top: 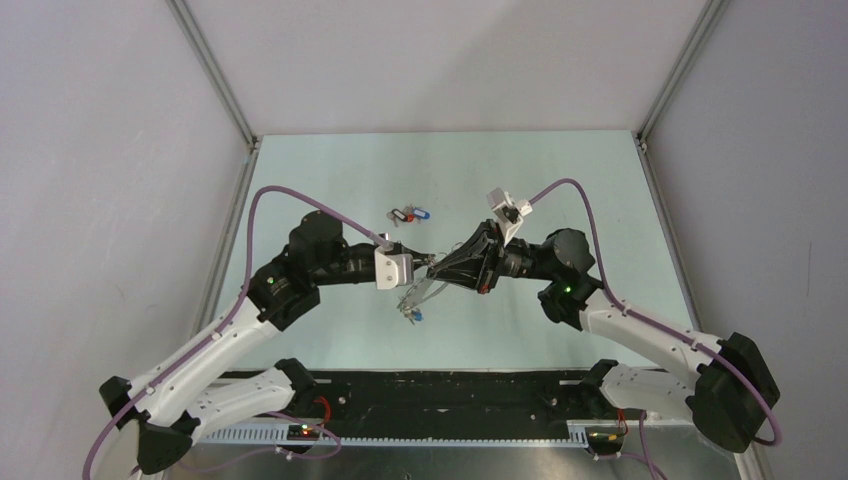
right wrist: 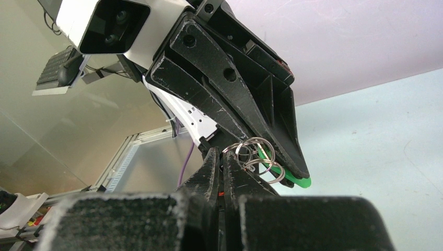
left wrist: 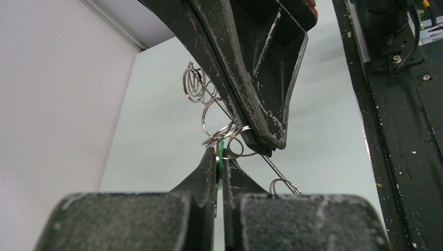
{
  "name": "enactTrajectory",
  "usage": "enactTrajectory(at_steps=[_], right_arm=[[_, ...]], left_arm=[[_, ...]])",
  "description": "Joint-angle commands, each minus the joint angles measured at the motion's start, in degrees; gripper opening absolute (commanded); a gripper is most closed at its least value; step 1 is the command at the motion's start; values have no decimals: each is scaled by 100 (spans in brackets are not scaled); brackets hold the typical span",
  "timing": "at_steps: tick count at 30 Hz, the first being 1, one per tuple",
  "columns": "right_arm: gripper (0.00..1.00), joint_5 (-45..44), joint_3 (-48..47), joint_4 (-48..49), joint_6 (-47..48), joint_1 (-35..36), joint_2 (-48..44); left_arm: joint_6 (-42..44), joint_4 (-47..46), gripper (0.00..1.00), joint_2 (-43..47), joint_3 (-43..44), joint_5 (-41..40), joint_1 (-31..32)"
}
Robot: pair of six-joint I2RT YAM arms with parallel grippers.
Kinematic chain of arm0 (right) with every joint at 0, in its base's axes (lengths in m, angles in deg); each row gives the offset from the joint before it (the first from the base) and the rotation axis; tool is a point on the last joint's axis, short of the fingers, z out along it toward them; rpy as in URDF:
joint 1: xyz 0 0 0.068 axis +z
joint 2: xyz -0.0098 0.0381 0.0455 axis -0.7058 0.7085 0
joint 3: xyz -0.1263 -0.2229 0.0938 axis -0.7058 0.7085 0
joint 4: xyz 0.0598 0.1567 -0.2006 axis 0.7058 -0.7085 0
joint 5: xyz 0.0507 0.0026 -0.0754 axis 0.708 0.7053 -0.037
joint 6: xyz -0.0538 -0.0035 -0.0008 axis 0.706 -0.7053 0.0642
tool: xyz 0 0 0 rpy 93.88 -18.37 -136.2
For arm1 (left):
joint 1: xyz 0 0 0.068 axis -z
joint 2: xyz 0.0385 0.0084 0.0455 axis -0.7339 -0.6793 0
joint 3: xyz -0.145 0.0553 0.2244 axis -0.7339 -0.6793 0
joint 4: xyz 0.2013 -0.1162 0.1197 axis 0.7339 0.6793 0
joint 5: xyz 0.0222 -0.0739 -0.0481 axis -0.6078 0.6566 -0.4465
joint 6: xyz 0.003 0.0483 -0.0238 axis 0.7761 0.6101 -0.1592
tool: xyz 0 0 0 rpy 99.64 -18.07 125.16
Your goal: Remove the keys from the keyring
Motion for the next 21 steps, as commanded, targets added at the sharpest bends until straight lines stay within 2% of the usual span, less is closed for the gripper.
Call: enactTrajectory(at_steps=[1,21], right_arm=[[0,26,-129,-642,200,23,-171],[0,150,-9,-708,74,0,-225]], left_arm=[[-160,-693,0,184,217,316,-32],[-1417,-2059,0,398,217,862,-170]])
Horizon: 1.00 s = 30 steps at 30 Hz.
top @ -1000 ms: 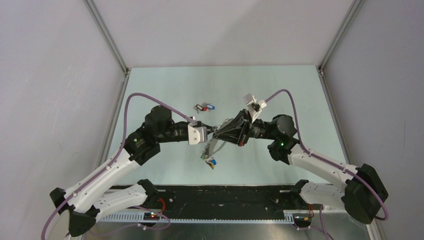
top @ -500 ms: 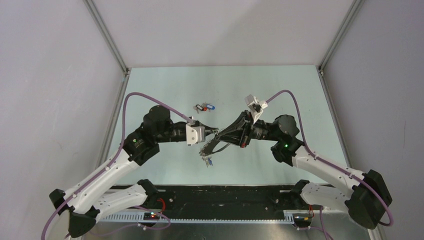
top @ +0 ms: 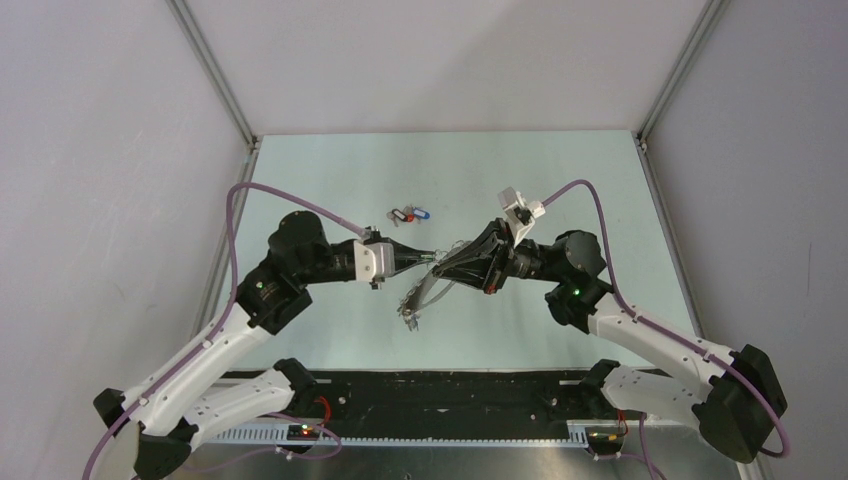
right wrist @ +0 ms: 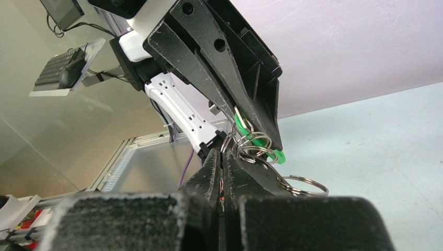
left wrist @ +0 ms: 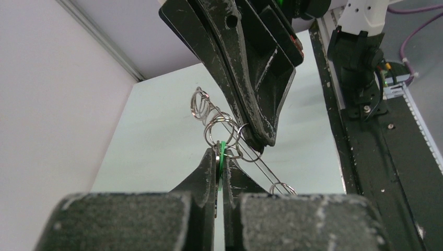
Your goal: Remove the keys from the keyring
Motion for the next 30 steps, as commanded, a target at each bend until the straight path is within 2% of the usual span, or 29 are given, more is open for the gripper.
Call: enactTrajectory(at_steps=[1,6,15,30], right_arm=[[0,200,-6,-531,-38,44,123],[0,218,12,-565,16,38,112],[0,-7,49,-847,350,22,-60],[0,-1110,168,-1793,1961,212,-801]], left_arm=[[-408,-1428,0,130,219,305,0],[-606,-1601,0,113,225,336,-10],[-1553,-1893,0,34,323,432,-20],[-3318,-1922,0,-305,493,331,-190]])
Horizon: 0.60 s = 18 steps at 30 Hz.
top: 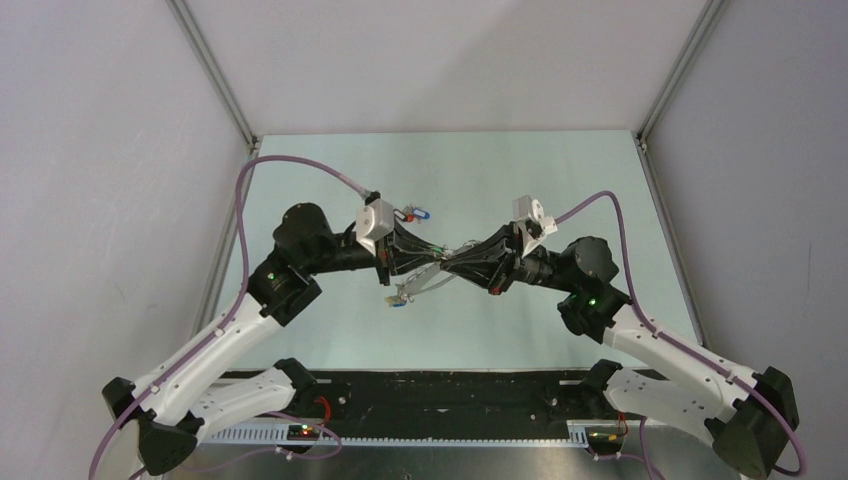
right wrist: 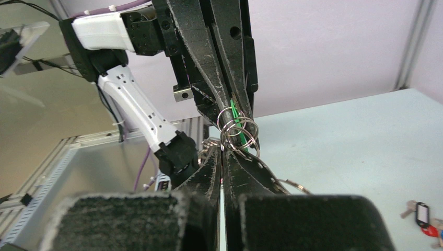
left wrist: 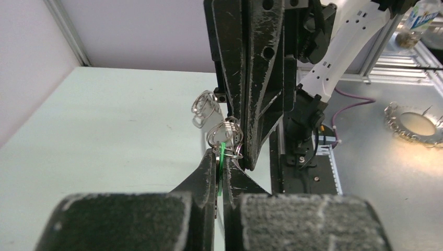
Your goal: Remove the keys from the keyring
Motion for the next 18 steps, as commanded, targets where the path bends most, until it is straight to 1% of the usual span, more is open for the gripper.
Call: enactTrajectory(at_steps=[1,3,8,12,18], right_arm=[[0,-560,211,-751,666,124,-172],[0,-862,367,-550,704,178,-315],[0,-1547,897,461,607,273,-612],[0,-1789,1042,836,546,299,-621],[0,-1823,1178,1451,334,309,-543]], left_arm=[[-691,-1029,0,16,416,165,-73],[-717,-1029,0,16,323,123,-72],[-681,-1040,0,36,91,-15,-72],[-812,-1144,0,19,-7,50,-78],[-867,-1348,0,37,-178,85,-76]])
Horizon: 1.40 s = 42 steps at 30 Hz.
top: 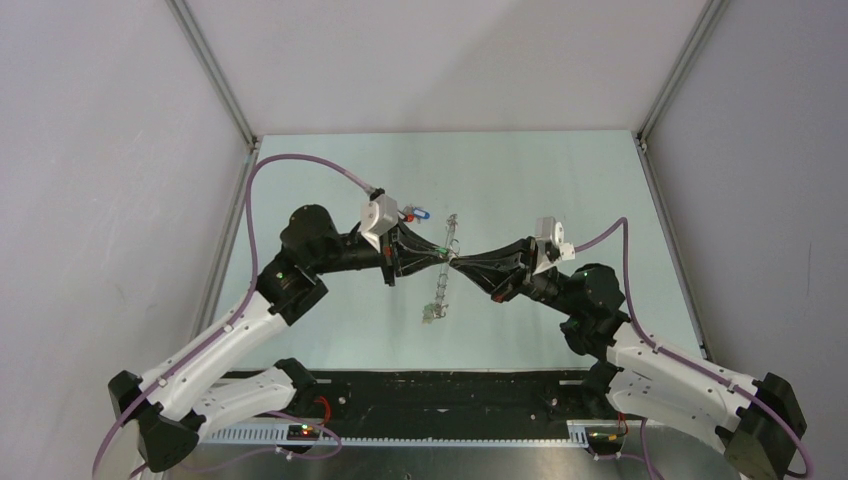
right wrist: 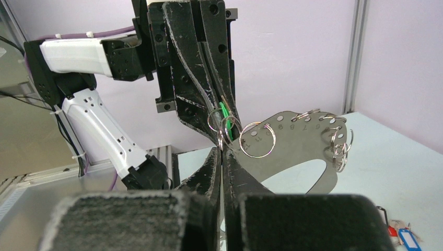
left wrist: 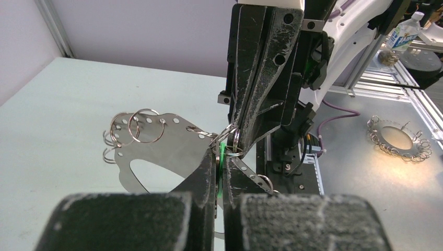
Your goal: Remove the keys from the keyring
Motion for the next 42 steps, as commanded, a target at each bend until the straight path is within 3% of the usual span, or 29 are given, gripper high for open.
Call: enactTrajectory(at_steps=[1,27,42], right_arm=[[0,-347,209,579,-104,-29,29],[0,-28,256,1269,-37,-39,-39],[0,114,189,1610,-179,-66,198]], left_arm=[[-189,-897,0,183,-5,82,-53],[-420,-1006,0,-561,-68,362,-41],[-338,-1003,0,-542,-138,335,-21]])
